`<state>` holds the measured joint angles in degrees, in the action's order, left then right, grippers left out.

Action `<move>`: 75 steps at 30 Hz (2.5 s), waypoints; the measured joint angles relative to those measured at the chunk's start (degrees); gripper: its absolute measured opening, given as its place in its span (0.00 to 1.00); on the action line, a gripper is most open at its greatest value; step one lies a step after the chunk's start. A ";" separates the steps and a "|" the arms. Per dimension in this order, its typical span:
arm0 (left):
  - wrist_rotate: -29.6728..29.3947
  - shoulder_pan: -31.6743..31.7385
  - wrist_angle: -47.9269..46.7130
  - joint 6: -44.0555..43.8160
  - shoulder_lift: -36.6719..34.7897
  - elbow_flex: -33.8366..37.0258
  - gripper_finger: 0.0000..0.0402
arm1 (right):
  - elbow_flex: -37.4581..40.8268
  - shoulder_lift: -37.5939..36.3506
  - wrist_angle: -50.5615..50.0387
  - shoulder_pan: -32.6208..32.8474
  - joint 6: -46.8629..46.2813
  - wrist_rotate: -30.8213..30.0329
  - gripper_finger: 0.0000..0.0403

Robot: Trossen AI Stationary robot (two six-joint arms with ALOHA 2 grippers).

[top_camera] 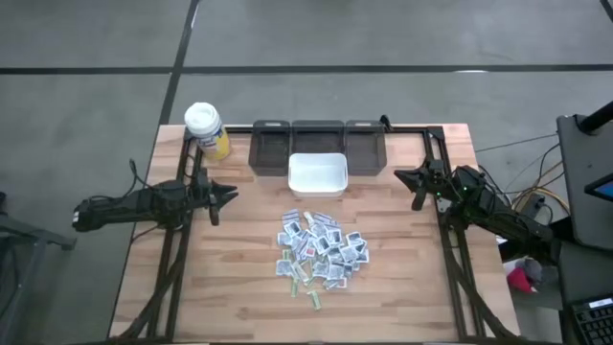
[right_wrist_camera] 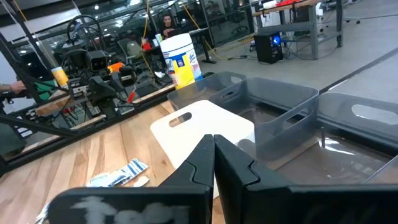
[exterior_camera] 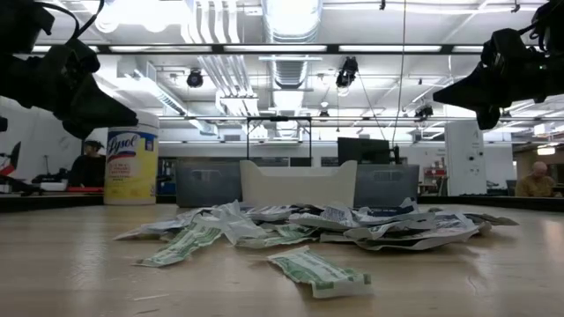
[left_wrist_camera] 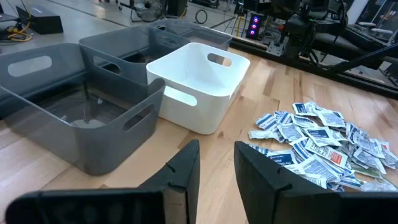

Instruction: Pick & Place First Aid Supplies

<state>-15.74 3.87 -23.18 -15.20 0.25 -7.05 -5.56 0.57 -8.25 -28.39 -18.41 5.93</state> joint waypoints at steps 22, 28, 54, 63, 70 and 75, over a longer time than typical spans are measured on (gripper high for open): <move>0.01 -0.01 0.00 0.00 0.02 0.00 0.23 | 0.00 0.01 0.02 0.01 -10.11 0.02 0.02; -0.01 0.01 0.00 0.02 0.02 0.00 0.23 | 0.00 -0.01 0.23 0.01 -13.23 0.07 0.02; -0.02 0.01 1.90 -0.73 0.01 0.13 0.23 | -13.44 20.70 -1.77 8.68 -24.31 15.54 0.02; -0.03 0.00 1.97 -1.99 0.02 0.13 0.23 | -29.55 49.23 -21.39 16.18 -10.01 15.56 0.02; -0.03 -0.01 2.44 -4.13 0.00 0.46 0.23 | -37.58 65.03 -23.00 19.75 -0.76 15.55 0.02; -0.03 0.00 2.32 -7.61 0.00 0.48 0.23 | -40.37 73.41 -23.04 22.13 1.85 15.51 0.02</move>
<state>-15.77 3.87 -20.86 -22.80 0.25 -6.57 -45.93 73.98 -31.29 -6.27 -16.56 21.45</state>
